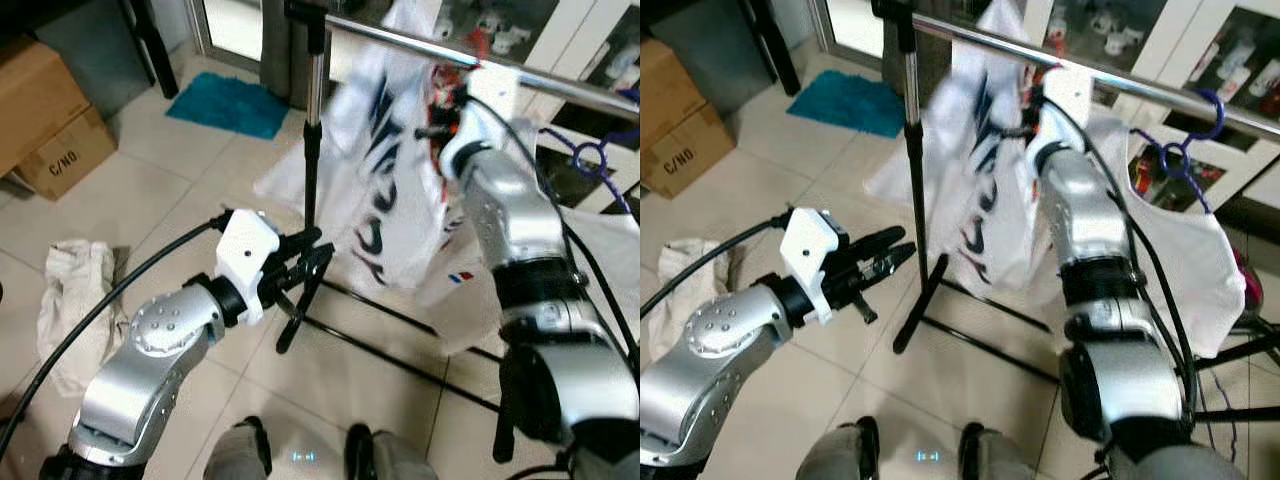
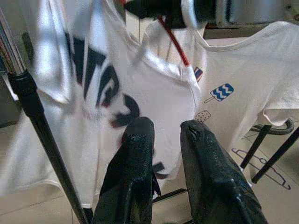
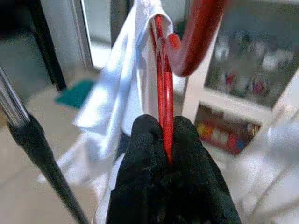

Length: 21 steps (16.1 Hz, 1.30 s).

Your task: Hang hanger

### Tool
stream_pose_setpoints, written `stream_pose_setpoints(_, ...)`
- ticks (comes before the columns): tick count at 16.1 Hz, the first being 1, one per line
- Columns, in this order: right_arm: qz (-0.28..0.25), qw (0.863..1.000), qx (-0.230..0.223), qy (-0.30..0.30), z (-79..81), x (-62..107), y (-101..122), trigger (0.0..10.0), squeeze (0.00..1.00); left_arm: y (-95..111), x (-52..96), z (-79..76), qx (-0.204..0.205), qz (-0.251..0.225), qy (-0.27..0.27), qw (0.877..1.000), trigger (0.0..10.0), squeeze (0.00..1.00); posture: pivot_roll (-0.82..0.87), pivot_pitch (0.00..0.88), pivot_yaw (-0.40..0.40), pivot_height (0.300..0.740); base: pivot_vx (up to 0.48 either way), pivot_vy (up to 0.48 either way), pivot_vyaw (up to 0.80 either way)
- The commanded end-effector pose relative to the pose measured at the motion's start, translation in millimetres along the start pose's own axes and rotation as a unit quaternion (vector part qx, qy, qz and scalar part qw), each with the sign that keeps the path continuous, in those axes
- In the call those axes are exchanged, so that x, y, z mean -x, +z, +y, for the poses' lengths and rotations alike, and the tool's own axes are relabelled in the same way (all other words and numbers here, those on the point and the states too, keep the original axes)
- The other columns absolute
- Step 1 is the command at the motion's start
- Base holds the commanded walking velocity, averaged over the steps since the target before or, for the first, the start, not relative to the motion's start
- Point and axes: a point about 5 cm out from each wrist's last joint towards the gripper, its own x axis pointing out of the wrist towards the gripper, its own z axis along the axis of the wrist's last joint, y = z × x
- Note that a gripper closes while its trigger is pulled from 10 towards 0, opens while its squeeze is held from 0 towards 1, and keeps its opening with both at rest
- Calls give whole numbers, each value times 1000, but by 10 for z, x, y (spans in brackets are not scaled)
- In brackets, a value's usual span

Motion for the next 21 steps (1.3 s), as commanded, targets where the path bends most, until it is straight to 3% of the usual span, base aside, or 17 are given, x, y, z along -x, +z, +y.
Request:
stream_pose_setpoints(1,24,1000,7,-16,-49,-34,-5,10000,0,25,0,-17,-5,-1,-6,1000,10000,0,120,215,-39,740,0,0,0)
stream_pose_setpoints(4,75,996,-10,-45,-110,-139,-27,10000,0,20,6,-1,-8,3,-5,1000,10000,0,123,211,-48,740,0,0,0)
stream_pose_setpoints(8,76,996,-24,-44,-163,-169,14,10000,0,18,43,-4,-9,4,0,1000,10000,0,127,206,-57,740,0,0,0)
stream_pose_setpoints(9,57,998,-23,-27,-165,-170,46,10000,1000,18,44,-10,-8,4,0,1000,10000,0,128,202,-56,740,0,0,0)
stream_pose_setpoints(11,14,1000,-16,20,-157,-144,148,10000,1000,10,41,-7,2,1,8,1000,10000,0,128,194,-51,740,0,0,0)
stream_pose_setpoints(14,6,997,-42,69,-224,-4,162,10000,1000,-15,58,36,19,-5,25,1000,10000,0,116,180,-43,740,0,0,0)
stream_pose_setpoints(17,-22,980,-95,173,-205,401,202,10000,1000,-94,110,69,23,-4,48,999,10000,0,94,146,-30,740,0,0,0)
stream_pose_setpoints(18,-21,975,-89,200,-206,571,193,10000,894,-137,130,69,20,2,52,998,10000,0,86,131,-23,740,0,0,0)
stream_pose_setpoints(19,-24,971,-88,219,-206,714,205,10000,0,-179,144,86,31,12,70,997,10000,0,82,122,-20,740,0,0,0)
stream_pose_setpoints(21,-54,966,-88,237,-188,958,242,10000,0,-234,187,149,48,17,123,991,10000,0,70,97,-16,740,0,0,0)
